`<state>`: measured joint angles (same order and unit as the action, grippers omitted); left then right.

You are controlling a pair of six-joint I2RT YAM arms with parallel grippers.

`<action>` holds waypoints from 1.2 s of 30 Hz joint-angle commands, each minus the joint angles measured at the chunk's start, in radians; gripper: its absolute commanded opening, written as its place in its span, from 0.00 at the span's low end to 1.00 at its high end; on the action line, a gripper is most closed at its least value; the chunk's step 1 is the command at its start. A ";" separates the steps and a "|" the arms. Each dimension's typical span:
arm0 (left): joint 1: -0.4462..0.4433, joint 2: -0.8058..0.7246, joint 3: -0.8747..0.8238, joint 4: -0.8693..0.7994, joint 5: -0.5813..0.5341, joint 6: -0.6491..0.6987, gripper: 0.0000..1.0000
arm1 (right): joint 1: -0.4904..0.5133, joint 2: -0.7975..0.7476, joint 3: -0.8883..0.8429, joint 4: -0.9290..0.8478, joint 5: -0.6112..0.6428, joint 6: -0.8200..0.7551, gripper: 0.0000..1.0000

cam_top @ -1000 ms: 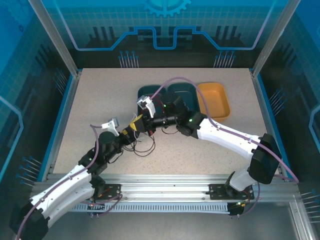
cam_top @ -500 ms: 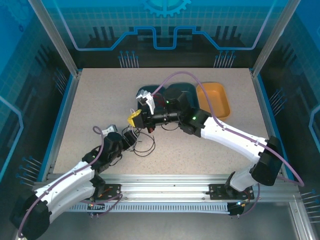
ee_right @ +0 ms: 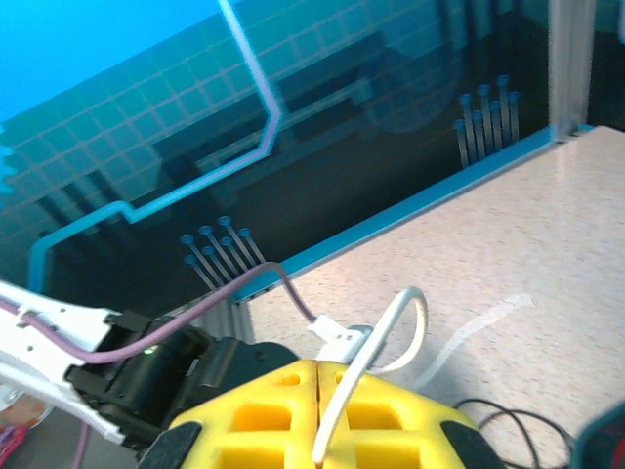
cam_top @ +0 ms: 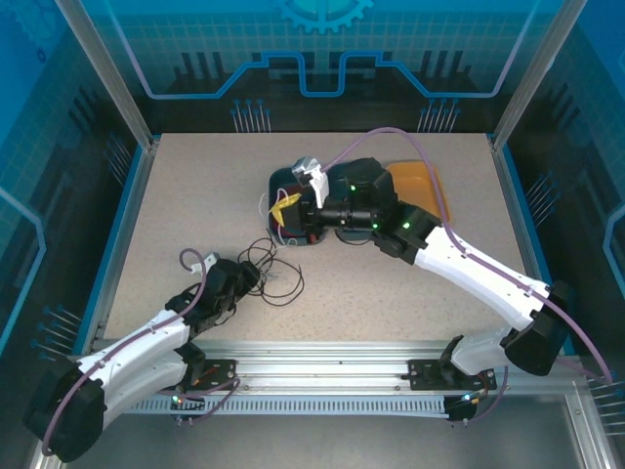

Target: Untangle the cables

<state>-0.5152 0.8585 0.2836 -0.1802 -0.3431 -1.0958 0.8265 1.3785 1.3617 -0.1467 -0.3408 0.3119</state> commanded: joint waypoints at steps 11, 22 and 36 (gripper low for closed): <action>0.007 -0.064 0.086 -0.137 0.044 0.020 0.99 | -0.248 0.091 0.188 -0.319 0.225 -0.059 0.02; 0.012 -0.142 0.127 -0.236 0.034 0.027 0.99 | -0.377 0.309 0.318 -0.385 0.305 -0.083 0.01; 0.016 -0.122 0.139 -0.227 0.039 0.037 0.99 | -0.463 0.552 0.443 -0.569 0.317 -0.057 0.03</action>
<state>-0.5056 0.7296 0.3885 -0.3893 -0.3161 -1.0889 0.3721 1.8839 1.7542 -0.6357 -0.0414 0.2539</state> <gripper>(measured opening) 0.992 0.064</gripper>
